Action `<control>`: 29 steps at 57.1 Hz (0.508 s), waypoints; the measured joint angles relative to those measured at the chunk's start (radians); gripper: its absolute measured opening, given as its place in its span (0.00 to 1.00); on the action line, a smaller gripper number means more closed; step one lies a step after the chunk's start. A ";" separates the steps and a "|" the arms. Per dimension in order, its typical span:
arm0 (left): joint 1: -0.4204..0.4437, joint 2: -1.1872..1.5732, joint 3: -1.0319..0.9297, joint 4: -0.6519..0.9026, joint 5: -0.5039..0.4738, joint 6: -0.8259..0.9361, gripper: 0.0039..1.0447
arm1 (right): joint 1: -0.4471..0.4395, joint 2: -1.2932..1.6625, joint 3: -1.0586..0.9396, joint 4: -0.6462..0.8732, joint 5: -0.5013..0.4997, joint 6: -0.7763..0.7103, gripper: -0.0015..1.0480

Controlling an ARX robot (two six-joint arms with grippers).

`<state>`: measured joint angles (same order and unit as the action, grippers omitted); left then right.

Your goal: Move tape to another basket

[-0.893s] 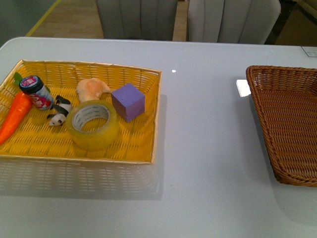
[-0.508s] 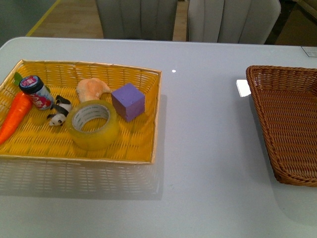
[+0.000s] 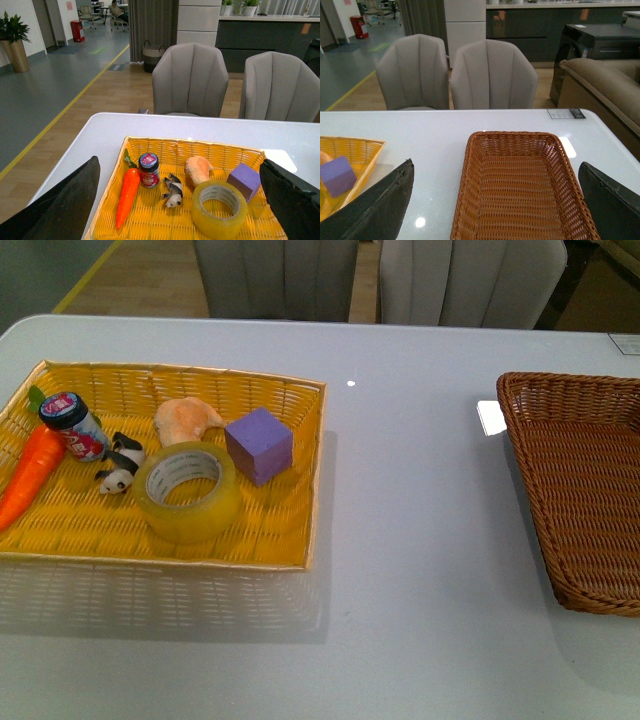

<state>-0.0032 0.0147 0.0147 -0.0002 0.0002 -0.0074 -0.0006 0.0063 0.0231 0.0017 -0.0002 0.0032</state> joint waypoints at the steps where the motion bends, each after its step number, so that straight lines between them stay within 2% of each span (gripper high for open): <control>1: 0.000 0.000 0.000 0.000 0.000 0.000 0.92 | 0.000 0.000 0.000 0.000 0.000 0.000 0.91; 9: 0.000 0.000 0.000 0.000 0.000 0.000 0.92 | 0.000 0.000 0.000 0.000 -0.001 0.000 0.91; 10: 0.000 0.000 0.000 0.000 0.000 0.000 0.92 | -0.009 0.019 0.010 -0.030 -0.034 0.009 0.91; 13: 0.000 0.000 0.000 0.000 0.000 0.000 0.92 | -0.082 0.159 0.109 -0.270 -0.208 0.038 0.91; 17: 0.000 0.000 0.000 0.000 0.000 0.000 0.92 | -0.183 0.378 0.212 -0.444 -0.376 0.038 0.91; 22: 0.000 0.000 0.000 0.000 0.000 0.000 0.92 | -0.294 0.566 0.284 -0.392 -0.446 0.021 0.91; 29: 0.000 0.000 0.000 0.000 0.000 0.000 0.92 | -0.413 0.830 0.400 -0.176 -0.435 -0.032 0.91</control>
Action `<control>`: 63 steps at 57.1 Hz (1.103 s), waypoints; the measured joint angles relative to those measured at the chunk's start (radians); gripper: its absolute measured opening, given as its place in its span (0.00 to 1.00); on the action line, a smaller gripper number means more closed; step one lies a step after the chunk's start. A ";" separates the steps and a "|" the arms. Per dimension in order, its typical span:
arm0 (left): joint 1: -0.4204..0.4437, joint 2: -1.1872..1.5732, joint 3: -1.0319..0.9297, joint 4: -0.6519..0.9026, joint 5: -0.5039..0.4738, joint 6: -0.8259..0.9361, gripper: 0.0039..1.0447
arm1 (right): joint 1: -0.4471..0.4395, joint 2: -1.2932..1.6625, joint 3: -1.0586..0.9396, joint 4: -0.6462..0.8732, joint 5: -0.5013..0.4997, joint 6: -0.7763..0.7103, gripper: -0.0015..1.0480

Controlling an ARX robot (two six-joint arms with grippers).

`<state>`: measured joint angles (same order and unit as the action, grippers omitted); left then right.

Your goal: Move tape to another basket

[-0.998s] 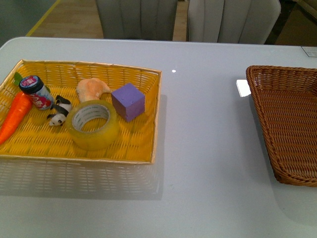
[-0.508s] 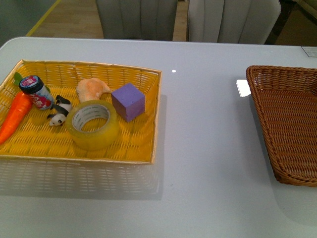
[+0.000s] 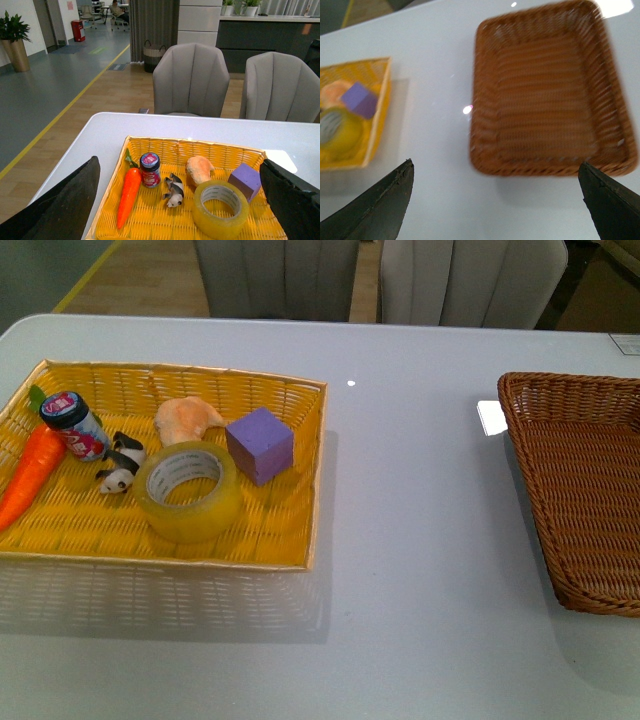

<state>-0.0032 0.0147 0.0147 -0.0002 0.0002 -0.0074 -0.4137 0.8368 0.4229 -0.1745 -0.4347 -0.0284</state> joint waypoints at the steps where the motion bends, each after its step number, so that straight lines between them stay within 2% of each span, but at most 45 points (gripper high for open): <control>1: 0.000 0.000 0.000 0.000 0.000 0.000 0.92 | -0.013 0.049 0.019 0.043 0.012 -0.012 0.91; 8: 0.000 0.000 0.000 0.000 0.000 0.000 0.92 | -0.060 0.362 0.134 0.272 0.119 -0.074 0.91; 17: 0.000 0.000 0.000 0.000 0.000 0.000 0.92 | -0.073 0.738 0.303 0.397 0.199 -0.154 0.91; 34: 0.000 0.000 0.000 0.000 0.000 0.000 0.92 | -0.049 1.233 0.555 0.377 0.252 -0.259 0.91; 54: 0.000 0.000 0.000 0.000 0.000 0.000 0.92 | -0.004 1.410 0.679 0.348 0.286 -0.274 0.91; 63: 0.000 0.000 0.000 0.000 0.000 0.000 0.92 | 0.001 1.418 0.699 0.330 0.289 -0.280 0.70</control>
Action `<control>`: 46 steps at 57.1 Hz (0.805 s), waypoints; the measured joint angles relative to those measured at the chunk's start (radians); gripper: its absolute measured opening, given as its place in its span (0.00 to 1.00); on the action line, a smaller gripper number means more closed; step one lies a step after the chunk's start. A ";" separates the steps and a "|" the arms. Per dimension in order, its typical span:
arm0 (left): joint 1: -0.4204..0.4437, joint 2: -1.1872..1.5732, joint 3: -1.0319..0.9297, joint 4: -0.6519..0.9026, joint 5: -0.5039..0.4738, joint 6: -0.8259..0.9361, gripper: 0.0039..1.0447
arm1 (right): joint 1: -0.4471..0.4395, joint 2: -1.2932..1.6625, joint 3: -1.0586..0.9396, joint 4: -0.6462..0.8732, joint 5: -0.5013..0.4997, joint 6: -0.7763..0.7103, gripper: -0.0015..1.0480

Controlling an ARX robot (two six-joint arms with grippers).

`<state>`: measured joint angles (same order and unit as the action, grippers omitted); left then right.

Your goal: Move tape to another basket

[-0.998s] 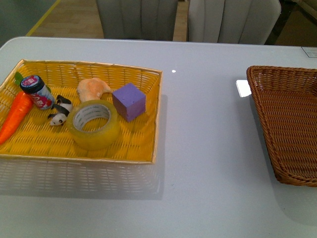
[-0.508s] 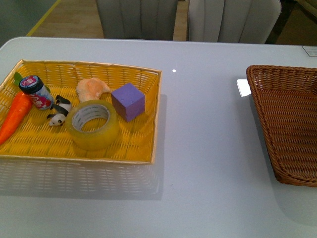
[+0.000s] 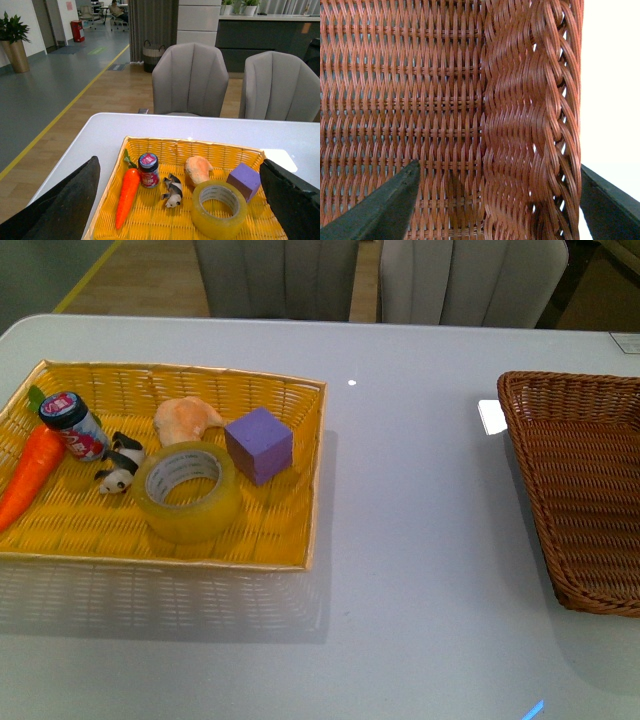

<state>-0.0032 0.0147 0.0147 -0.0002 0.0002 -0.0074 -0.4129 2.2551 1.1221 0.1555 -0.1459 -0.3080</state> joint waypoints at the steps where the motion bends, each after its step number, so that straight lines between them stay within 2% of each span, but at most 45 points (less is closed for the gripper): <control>1: 0.000 0.000 0.000 0.000 0.000 0.000 0.92 | 0.000 0.000 0.002 -0.004 0.000 0.000 0.66; 14: 0.000 0.000 0.000 0.000 0.000 0.000 0.92 | 0.026 -0.014 -0.005 -0.068 -0.008 -0.001 0.31; 20: 0.000 0.000 0.000 0.000 0.000 0.000 0.92 | 0.068 -0.051 -0.029 -0.084 -0.025 0.003 0.15; 25: 0.000 0.000 0.000 0.000 0.000 0.000 0.92 | 0.121 -0.092 -0.043 -0.084 -0.039 0.049 0.06; 32: 0.000 0.000 0.000 0.000 0.000 0.000 0.92 | 0.188 -0.123 -0.076 -0.075 -0.052 0.054 0.05; 46: 0.000 0.000 0.000 0.000 0.000 0.000 0.92 | 0.301 -0.124 -0.138 -0.040 -0.038 0.167 0.05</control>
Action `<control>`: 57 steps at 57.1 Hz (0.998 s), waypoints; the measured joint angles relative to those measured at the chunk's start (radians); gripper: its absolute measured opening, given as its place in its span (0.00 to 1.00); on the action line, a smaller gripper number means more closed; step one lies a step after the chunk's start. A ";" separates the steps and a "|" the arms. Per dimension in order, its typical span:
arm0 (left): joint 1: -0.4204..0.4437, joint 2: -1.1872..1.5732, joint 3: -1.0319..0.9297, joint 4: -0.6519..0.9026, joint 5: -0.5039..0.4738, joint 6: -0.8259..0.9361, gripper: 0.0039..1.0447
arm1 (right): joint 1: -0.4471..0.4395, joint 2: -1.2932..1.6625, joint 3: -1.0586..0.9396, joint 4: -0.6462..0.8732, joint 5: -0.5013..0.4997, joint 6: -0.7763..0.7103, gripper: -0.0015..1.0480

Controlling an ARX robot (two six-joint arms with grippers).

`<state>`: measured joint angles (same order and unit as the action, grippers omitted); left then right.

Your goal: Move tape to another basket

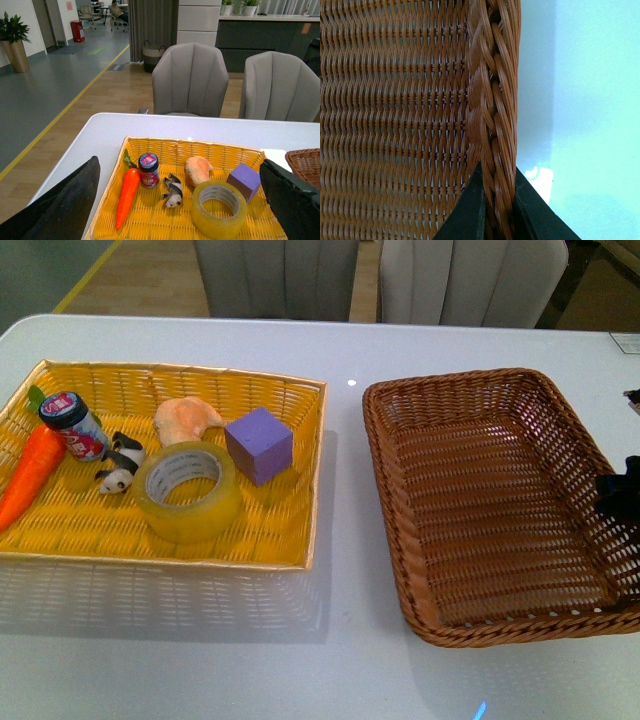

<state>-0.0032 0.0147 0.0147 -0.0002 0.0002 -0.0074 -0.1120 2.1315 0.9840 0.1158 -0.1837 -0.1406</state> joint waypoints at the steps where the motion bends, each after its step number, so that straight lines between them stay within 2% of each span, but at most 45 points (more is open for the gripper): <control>1: 0.000 0.000 0.000 0.000 0.000 0.000 0.92 | 0.005 0.000 -0.002 0.002 0.000 0.010 0.05; 15: 0.000 0.000 0.000 0.000 0.000 0.000 0.92 | 0.095 0.000 -0.035 0.040 0.016 0.173 0.05; 28: 0.000 0.000 0.000 0.000 0.000 0.000 0.92 | 0.115 0.001 -0.052 0.072 0.035 0.230 0.07; 39: 0.000 0.000 0.000 0.000 0.000 0.000 0.92 | 0.096 -0.014 -0.086 0.143 0.130 0.195 0.36; 43: 0.000 0.000 0.000 0.000 0.000 0.000 0.92 | 0.075 -0.063 -0.117 0.193 0.152 0.167 0.49; 54: 0.000 0.000 0.000 0.000 0.000 0.000 0.92 | -0.018 -0.399 -0.281 0.286 0.072 0.119 0.90; 57: 0.000 0.000 0.000 0.000 0.000 0.000 0.92 | -0.047 -0.508 -0.339 0.288 0.029 0.116 0.92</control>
<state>-0.0032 0.0147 0.0147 -0.0002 0.0002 -0.0074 -0.1585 1.6238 0.6449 0.4038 -0.1547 -0.0250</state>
